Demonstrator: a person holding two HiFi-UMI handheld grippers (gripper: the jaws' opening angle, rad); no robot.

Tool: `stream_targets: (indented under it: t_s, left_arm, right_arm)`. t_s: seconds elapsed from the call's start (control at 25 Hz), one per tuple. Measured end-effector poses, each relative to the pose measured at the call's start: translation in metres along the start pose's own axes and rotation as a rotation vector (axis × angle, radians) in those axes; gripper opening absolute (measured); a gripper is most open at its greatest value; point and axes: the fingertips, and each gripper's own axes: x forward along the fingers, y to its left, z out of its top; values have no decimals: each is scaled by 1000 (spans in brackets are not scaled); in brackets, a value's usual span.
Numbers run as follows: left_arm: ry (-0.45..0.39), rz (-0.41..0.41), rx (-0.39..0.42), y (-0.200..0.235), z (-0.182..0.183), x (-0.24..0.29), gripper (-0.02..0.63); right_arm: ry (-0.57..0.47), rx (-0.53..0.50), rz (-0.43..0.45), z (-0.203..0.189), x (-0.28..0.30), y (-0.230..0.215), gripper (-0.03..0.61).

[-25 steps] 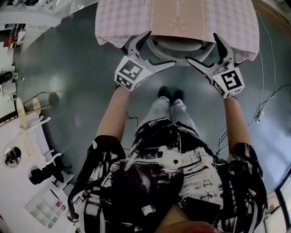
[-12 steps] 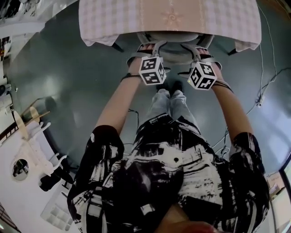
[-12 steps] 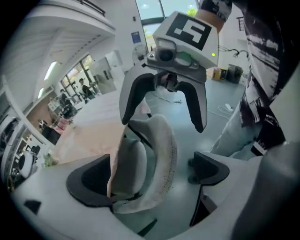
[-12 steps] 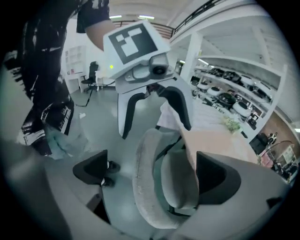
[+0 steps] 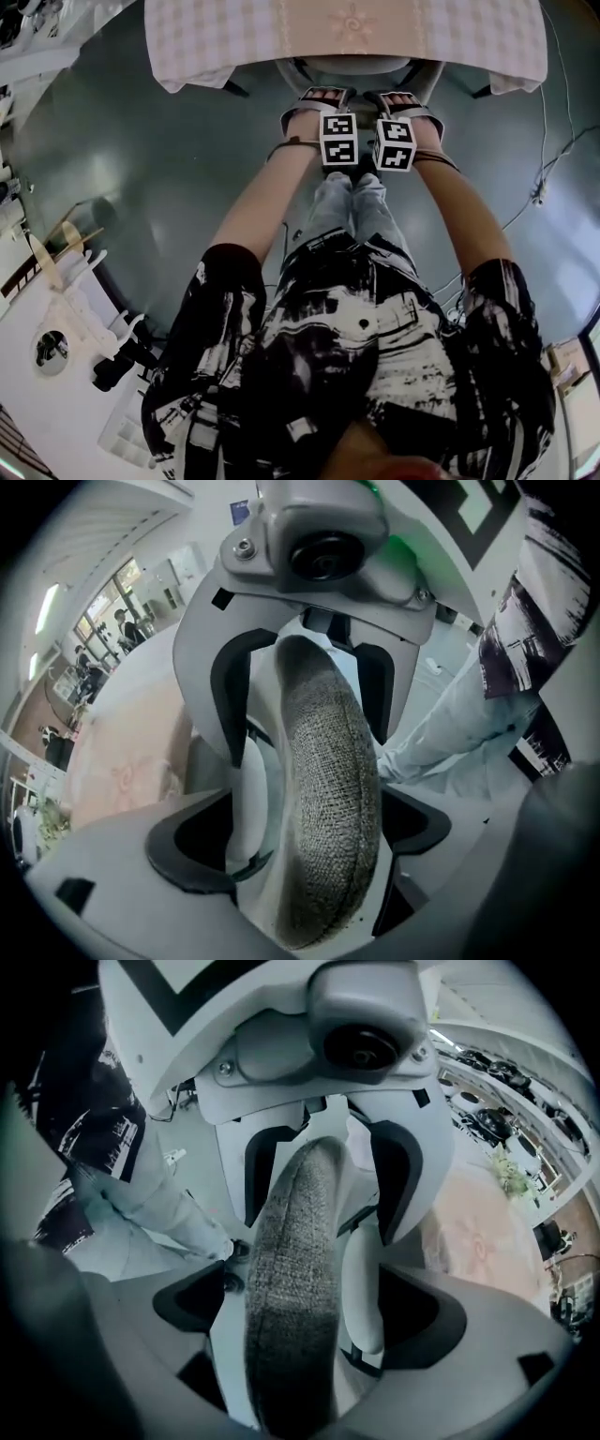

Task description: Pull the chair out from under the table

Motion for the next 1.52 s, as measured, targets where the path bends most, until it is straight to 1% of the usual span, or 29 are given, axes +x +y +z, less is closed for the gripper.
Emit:
stream_targets:
  t_s: [0.08,0.16,0.2,0.24,0.28,0.32,0.36,0.4,0.48,0.72,1.24,1.52]
  left_arm:
    - [6,-8,-17,-1,-2,7,462]
    - [10,-19,-35,-3,-4,12,440]
    - [12,-25,-34,-5,-3,14,407]
    - [18,-28,-18,-7,-4,17,360]
    - [30,-19,17,-9,-5,19,293]
    - [46,4,66,-9,-7,22,207]
    - [60,39,116,-8,-9,24,154]
    - [70,71,154,-7,-10,25,123]
    - [81,107,182,-5,-11,27,103]
    - [94,143,175,-2,-11,27,91]
    - [96,150,153,-5,-11,25,71]
    - [96,139,141,-31,-5,21,69]
  right_arm:
    - [22,-6,2,-3,9,2,472]
    - [66,-33,8,-9,16,4,404]
    - [95,-57,7,-13,19,5,334]
    - [123,-88,1,-16,21,5,272]
    - [149,-124,-12,-19,23,4,226]
    - [169,-156,-33,-21,25,3,176]
    - [180,-177,-58,-22,27,2,150]
    - [185,-185,-80,-23,28,0,136]
    - [190,-186,-110,-24,29,-2,127]
    - [189,-184,-137,-25,29,-4,106]
    - [189,-171,-146,-23,29,-2,97]
    - [188,-168,-135,-19,25,24,97]
